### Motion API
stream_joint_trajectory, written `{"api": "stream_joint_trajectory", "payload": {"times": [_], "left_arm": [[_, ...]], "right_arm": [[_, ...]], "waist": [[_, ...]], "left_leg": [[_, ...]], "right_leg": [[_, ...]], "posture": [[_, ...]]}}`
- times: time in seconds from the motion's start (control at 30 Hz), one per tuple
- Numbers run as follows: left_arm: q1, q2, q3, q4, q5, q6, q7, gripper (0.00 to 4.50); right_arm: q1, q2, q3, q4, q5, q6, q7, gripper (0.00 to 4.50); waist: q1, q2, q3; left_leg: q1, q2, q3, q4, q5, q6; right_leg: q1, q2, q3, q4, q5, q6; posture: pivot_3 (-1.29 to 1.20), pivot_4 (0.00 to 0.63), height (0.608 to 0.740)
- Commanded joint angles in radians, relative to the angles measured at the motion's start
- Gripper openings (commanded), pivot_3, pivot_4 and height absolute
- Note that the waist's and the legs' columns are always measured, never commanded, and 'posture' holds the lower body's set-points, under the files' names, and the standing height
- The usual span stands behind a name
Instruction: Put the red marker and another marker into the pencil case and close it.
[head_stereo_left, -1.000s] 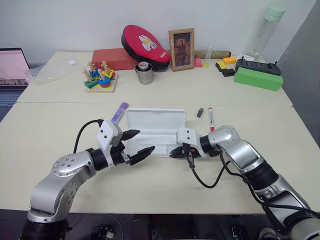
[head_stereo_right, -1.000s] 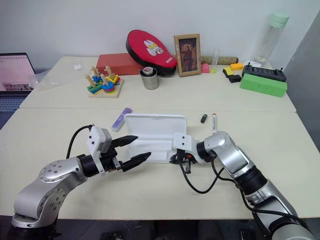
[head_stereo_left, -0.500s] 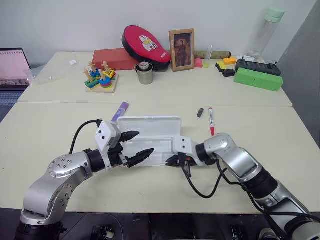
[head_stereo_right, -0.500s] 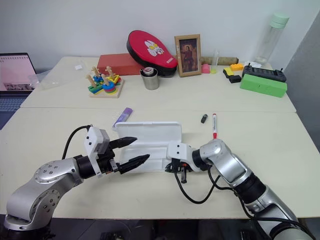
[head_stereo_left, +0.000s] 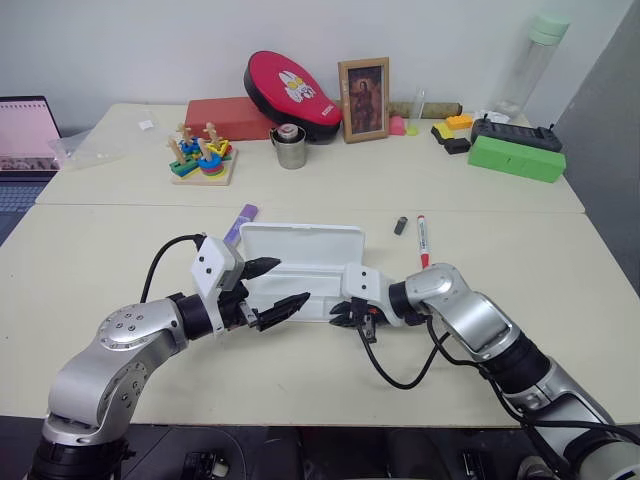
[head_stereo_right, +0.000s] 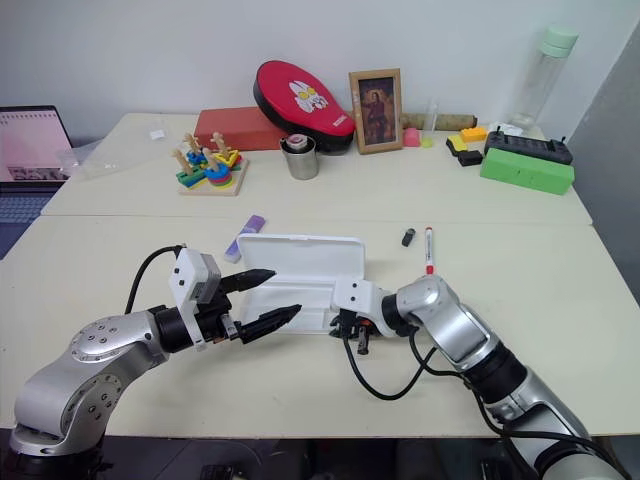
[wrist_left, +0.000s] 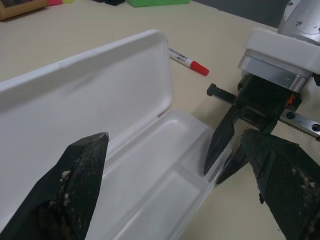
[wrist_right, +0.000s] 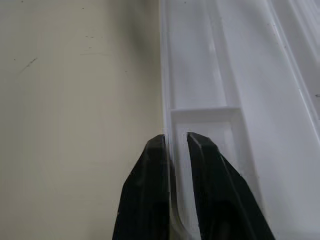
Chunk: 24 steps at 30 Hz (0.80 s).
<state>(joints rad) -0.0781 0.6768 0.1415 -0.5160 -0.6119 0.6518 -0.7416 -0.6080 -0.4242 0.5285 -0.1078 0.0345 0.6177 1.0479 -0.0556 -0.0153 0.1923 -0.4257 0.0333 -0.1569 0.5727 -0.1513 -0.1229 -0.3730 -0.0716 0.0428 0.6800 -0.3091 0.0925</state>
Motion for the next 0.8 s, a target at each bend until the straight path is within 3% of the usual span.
{"api": "stream_joint_trajectory", "payload": {"times": [0.03,0.3,0.43,0.5,0.6,0.8], "left_arm": [[-0.020,0.007,-0.009,-0.045,-0.012,0.007,0.007,4.50],[-0.103,-0.011,-0.045,-0.039,-0.037,0.028,0.008,4.50],[-0.209,-0.095,-0.131,0.009,-0.038,0.028,0.021,4.50],[-0.255,-0.141,-0.196,0.037,-0.007,0.011,0.017,4.50],[-0.314,-0.195,-0.303,0.079,0.077,-0.033,0.017,4.50],[-0.405,-0.277,-0.356,0.170,0.149,-0.096,0.028,4.50]], "right_arm": [[-0.027,0.000,-0.068,-0.058,0.036,-0.025,-0.008,1.66],[-0.018,-0.093,-0.343,-0.297,0.331,0.188,0.052,3.63],[0.025,-0.171,-0.493,-0.199,0.297,0.273,-0.093,4.44],[0.048,-0.176,-0.502,-0.123,0.202,0.280,-0.242,4.48],[0.055,-0.094,-0.565,-0.074,0.145,0.393,-0.465,4.48],[0.077,0.057,-0.627,-0.097,0.103,0.510,-0.694,4.48]], "waist": [[0.000,0.000,0.000],[0.007,0.000,0.000],[0.013,0.000,0.000],[0.025,-0.002,-0.001],[0.019,-0.003,-0.002],[0.002,-0.002,-0.002]], "left_leg": [[0.000,0.000,0.000,0.000,0.000,0.000],[-0.001,0.000,0.000,0.000,0.000,0.000],[-0.001,0.000,0.000,0.000,0.000,0.000],[-0.001,0.000,0.000,0.001,0.000,0.000],[-0.001,-0.001,0.000,0.001,0.000,0.000],[-0.002,-0.001,0.001,0.000,0.000,0.000]], "right_leg": [[0.000,0.000,0.000,0.000,0.000,0.000],[0.000,0.000,0.000,-0.001,0.000,0.000],[0.000,0.000,0.000,-0.001,0.000,0.000],[0.001,0.000,0.000,-0.001,0.000,0.000],[0.001,0.000,0.000,-0.001,0.001,-0.002],[-0.002,0.000,0.001,0.000,0.001,-0.002]], "posture": [[0.00,0.150,0.740],[0.00,0.150,0.740],[0.00,0.150,0.740],[0.00,0.150,0.740],[0.00,0.150,0.740],[0.00,0.150,0.740]]}}
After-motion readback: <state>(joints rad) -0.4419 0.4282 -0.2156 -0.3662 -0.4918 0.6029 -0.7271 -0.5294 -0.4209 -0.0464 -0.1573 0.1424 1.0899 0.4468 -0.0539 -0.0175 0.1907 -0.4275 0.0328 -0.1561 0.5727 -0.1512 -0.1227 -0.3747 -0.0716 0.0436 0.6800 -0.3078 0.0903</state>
